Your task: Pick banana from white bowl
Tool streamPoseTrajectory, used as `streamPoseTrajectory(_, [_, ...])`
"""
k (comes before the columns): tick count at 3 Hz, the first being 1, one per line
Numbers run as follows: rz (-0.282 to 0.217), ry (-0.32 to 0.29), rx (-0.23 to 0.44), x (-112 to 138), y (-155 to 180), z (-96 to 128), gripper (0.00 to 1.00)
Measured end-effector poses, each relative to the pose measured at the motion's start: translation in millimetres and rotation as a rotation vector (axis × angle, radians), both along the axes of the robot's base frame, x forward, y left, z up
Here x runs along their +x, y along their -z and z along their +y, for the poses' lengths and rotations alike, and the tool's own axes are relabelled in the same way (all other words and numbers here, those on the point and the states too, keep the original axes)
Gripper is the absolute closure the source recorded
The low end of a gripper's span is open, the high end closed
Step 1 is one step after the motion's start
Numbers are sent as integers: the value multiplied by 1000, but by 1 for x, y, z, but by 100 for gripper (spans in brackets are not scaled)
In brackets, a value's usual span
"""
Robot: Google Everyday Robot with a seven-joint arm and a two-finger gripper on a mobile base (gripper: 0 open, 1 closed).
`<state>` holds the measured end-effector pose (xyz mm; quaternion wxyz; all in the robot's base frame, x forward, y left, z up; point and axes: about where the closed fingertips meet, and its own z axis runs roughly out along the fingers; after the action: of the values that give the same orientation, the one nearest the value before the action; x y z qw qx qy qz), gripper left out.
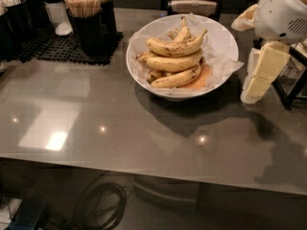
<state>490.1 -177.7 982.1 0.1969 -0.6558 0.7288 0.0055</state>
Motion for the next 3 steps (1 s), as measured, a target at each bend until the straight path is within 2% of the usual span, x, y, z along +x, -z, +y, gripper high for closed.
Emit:
streamPoseTrajectory(1, [65, -156, 108, 49, 7, 47, 0])
streamPoseTrajectory(2, [113, -262, 184, 96, 12, 99, 0])
streamPoseTrajectory(3, [30, -261, 219, 115, -11, 107, 0])
